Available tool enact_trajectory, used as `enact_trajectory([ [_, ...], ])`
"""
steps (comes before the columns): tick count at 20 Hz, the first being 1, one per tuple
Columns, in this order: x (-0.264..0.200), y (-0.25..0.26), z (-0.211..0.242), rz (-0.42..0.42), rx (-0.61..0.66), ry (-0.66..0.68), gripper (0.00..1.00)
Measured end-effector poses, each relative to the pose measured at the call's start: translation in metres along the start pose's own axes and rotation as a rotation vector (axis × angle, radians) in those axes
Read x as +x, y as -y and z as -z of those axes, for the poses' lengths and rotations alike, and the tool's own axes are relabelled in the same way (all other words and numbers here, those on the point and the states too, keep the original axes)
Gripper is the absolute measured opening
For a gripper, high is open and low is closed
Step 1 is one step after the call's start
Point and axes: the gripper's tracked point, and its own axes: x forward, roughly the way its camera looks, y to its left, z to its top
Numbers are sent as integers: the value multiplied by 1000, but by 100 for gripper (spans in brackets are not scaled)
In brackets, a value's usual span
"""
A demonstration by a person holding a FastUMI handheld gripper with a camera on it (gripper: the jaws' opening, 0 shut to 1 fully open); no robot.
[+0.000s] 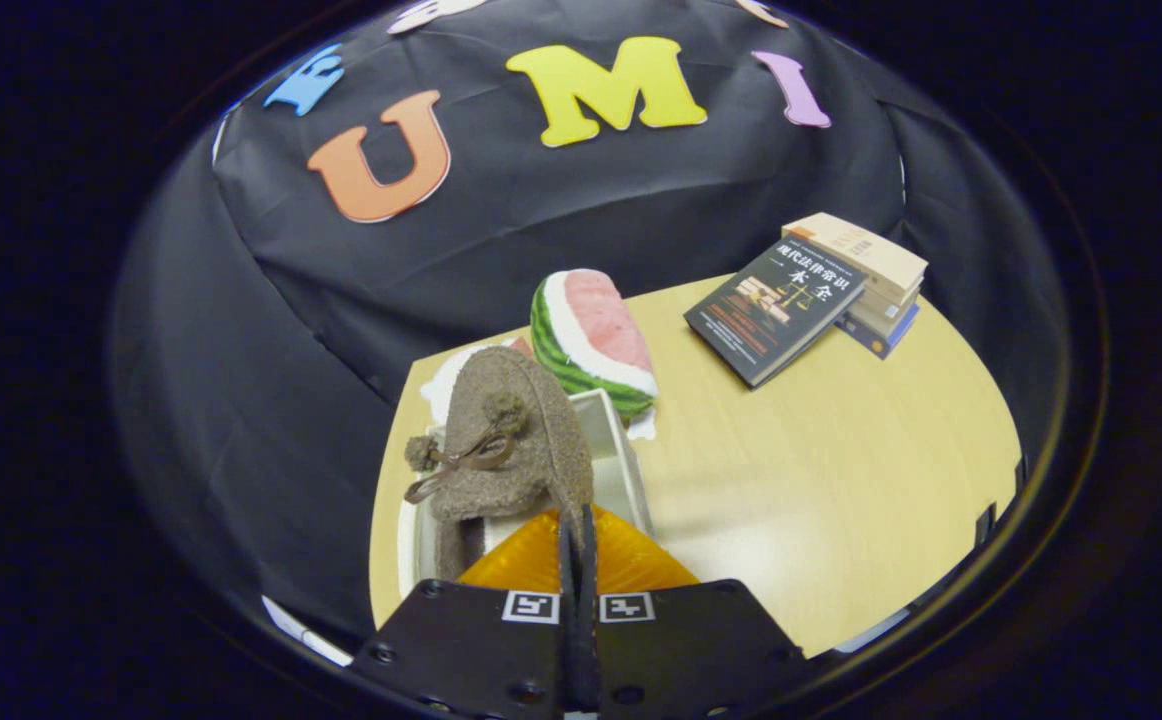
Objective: Open the storage box then place both shoes into the box .Put the left shoe in first, then the right shoe, with the right side of both shoes facing outward in a uniform manner.
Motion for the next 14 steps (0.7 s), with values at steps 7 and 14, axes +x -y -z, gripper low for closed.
enact_trajectory([
  [7,28,14,23,165,-72,24,0],
  [14,50,18,44,235,-104,-22,3],
])
